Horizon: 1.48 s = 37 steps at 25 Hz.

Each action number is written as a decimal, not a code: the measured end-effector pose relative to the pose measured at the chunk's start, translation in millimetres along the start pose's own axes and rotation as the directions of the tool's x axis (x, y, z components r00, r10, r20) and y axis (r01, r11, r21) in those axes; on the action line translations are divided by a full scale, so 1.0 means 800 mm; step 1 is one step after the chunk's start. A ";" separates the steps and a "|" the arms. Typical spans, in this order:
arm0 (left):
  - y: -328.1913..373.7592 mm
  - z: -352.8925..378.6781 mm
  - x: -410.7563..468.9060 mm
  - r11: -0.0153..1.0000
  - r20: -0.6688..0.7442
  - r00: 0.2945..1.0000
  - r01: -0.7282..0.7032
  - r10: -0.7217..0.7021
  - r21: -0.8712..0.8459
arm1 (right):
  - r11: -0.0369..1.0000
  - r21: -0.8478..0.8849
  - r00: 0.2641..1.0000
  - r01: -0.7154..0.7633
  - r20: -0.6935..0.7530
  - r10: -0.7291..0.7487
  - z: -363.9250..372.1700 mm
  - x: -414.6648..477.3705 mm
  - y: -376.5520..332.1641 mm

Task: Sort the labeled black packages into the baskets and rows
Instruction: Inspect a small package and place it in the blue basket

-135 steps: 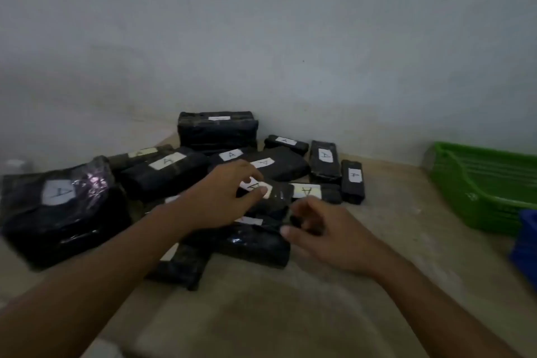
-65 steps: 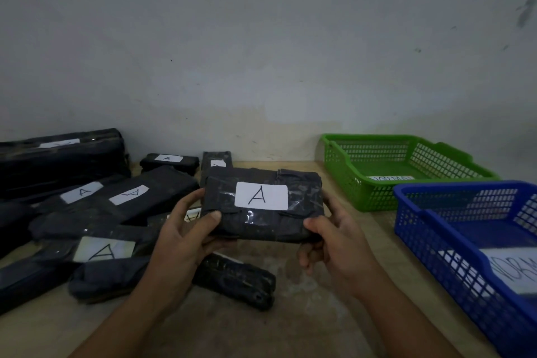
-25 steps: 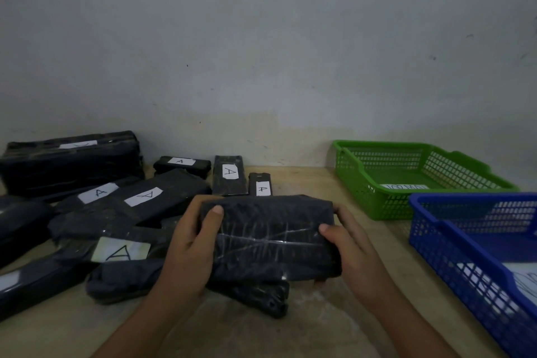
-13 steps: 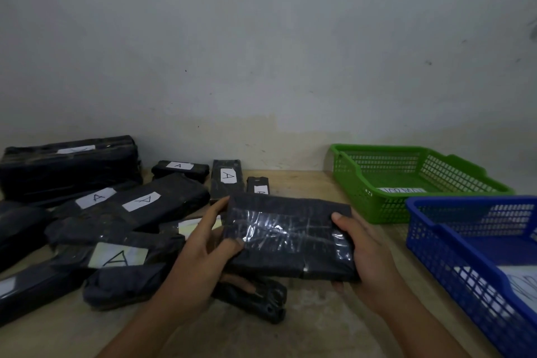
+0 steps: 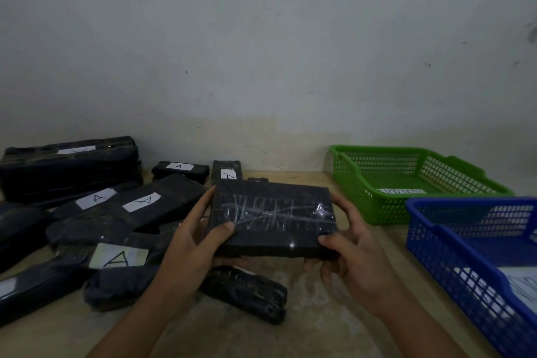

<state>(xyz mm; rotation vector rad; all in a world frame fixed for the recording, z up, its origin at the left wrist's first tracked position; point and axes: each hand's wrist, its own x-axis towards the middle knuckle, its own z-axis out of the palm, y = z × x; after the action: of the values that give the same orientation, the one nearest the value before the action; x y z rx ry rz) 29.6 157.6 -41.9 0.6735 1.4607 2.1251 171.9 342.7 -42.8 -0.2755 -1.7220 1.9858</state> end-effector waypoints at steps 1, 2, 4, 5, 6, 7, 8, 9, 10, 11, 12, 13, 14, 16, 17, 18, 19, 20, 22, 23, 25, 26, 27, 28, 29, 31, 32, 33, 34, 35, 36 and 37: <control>-0.001 0.000 -0.001 1.000 0.031 0.999 0.010 -0.010 0.025 | 1.000 0.009 1.000 0.010 -0.024 -0.009 -0.001 0.000 0.001; -0.003 0.000 -0.002 0.998 0.052 0.999 0.008 -0.012 0.068 | 1.000 0.015 0.999 0.018 -0.039 -0.017 -0.001 0.001 0.003; -0.005 -0.002 -0.001 0.986 0.034 0.999 -0.034 0.029 0.162 | 0.999 0.028 0.999 0.024 -0.042 -0.023 0.000 0.001 0.005; -0.005 -0.004 0.000 0.981 0.011 0.999 -0.049 0.048 0.188 | 0.999 0.047 0.999 0.023 -0.034 -0.021 0.001 0.001 0.006; -0.004 -0.004 0.001 0.979 -0.005 0.999 -0.049 0.051 0.199 | 0.998 0.068 1.000 0.018 -0.020 -0.016 0.002 0.002 0.006; -0.004 -0.005 0.002 0.979 -0.012 0.999 -0.047 0.050 0.199 | 0.997 0.081 1.000 0.008 -0.004 -0.008 0.002 0.002 0.008; -0.004 -0.005 0.003 0.978 -0.016 0.998 -0.049 0.053 0.201 | 0.997 0.082 1.000 -0.004 0.013 0.003 0.002 0.003 0.009; -0.004 -0.004 0.003 0.976 -0.023 0.998 -0.055 0.061 0.209 | 0.997 0.078 1.000 -0.019 0.024 0.017 0.002 0.004 0.011; -0.003 -0.004 0.003 0.972 -0.037 0.997 -0.060 0.070 0.226 | 0.997 0.071 0.999 -0.033 0.029 0.031 0.002 0.005 0.012; -0.002 -0.004 0.003 0.966 -0.051 0.996 -0.059 0.074 0.251 | 0.997 0.068 0.999 -0.043 0.034 0.041 0.003 0.005 0.013; -0.002 -0.005 0.003 0.961 -0.065 0.996 -0.048 0.068 0.272 | 0.997 0.067 0.999 -0.045 0.034 0.042 0.004 0.005 0.012; -0.002 -0.005 0.003 0.962 -0.069 0.997 -0.024 0.045 0.273 | 0.997 0.063 0.999 -0.035 0.034 0.033 0.003 0.004 0.011; -0.004 -0.004 0.004 0.970 -0.069 0.998 0.008 0.009 0.243 | 0.998 0.057 0.999 -0.018 0.034 0.016 0.003 0.004 0.009; -0.006 -0.001 0.007 0.992 -0.048 0.998 0.049 -0.043 0.120 | 0.999 0.044 1.000 0.017 0.009 -0.017 0.001 0.004 0.009; -0.006 0.001 0.008 0.996 -0.050 0.997 0.055 -0.051 0.073 | 0.999 0.041 1.000 0.026 -0.003 -0.026 -0.001 0.005 0.011; -0.006 0.003 0.007 0.997 -0.057 0.997 0.048 -0.045 0.058 | 0.999 0.032 1.000 0.027 -0.009 -0.027 -0.001 0.005 0.012; -0.006 0.003 0.007 0.997 -0.057 0.998 0.032 -0.028 0.066 | 1.000 0.022 1.000 0.020 -0.009 -0.020 -0.001 0.005 0.012; -0.005 0.003 0.004 0.995 -0.057 0.998 0.012 -0.007 0.094 | 1.000 0.017 1.000 0.003 -0.005 -0.003 0.000 0.005 0.011; 0.000 0.001 -0.003 0.981 -0.066 0.997 -0.022 0.035 0.192 | 0.999 0.027 0.999 -0.033 -0.033 0.034 0.002 0.003 0.007; 0.001 0.000 -0.005 0.969 -0.055 0.997 -0.041 0.055 0.242 | 0.999 0.026 0.997 -0.041 -0.066 0.043 0.003 0.003 0.005; 0.003 0.002 -0.009 0.949 0.005 0.998 -0.066 0.067 0.309 | 0.999 -0.001 0.988 -0.052 -0.148 0.051 0.002 0.004 0.004; 0.004 0.004 -0.011 0.948 0.031 0.998 -0.060 0.053 0.314 | 0.998 0.000 0.982 -0.059 -0.178 0.058 0.002 0.005 0.005; 0.003 0.006 -0.011 0.949 0.050 0.998 -0.045 0.031 0.312 | 0.998 0.005 0.976 -0.063 -0.207 0.063 0.003 0.005 0.004; 0.002 0.007 -0.012 0.952 0.055 0.998 -0.024 0.008 0.305 | 0.998 -0.009 0.973 -0.061 -0.224 0.057 0.005 0.004 0.003; 0.001 0.007 -0.012 0.958 0.045 0.999 -0.005 -0.008 0.288 | 0.998 -0.042 0.973 -0.049 -0.226 0.039 0.004 0.004 0.003; 0.000 0.006 -0.013 0.971 0.020 1.000 0.009 -0.014 0.238 | 0.993 -0.118 0.979 -0.007 -0.205 -0.017 0.005 0.000 0.002; 0.001 0.006 -0.012 0.976 0.013 1.000 0.013 -0.016 0.219 | 0.989 -0.147 0.982 0.013 -0.186 -0.041 0.007 -0.002 0.001; 0.002 0.004 -0.012 0.976 0.016 1.000 0.010 -0.013 0.217 | 0.984 -0.176 0.985 0.030 -0.163 -0.059 0.008 -0.002 0.003; 0.002 0.002 -0.012 0.972 0.020 1.000 -0.002 -0.003 0.236 | 0.978 -0.204 0.986 0.039 -0.150 -0.071 0.008 -0.002 0.004; 0.002 0.001 -0.011 0.963 0.028 0.999 -0.027 0.020 0.268 | 0.973 -0.225 0.987 0.051 -0.135 -0.083 0.008 -0.003 0.005; 0.003 0.002 -0.012 0.955 0.035 0.998 -0.053 0.044 0.292 | 0.971 -0.232 0.988 0.062 -0.121 -0.092 0.008 -0.003 0.006; 0.002 0.002 -0.011 0.949 0.047 0.997 -0.078 0.067 0.305 | 0.970 -0.233 0.990 0.066 -0.109 -0.094 0.007 -0.003 0.008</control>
<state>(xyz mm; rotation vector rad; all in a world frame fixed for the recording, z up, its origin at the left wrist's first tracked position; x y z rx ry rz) 37.4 152.6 -41.0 0.8847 1.7912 1.9439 169.8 336.5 -48.0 -0.3888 -1.8552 1.6796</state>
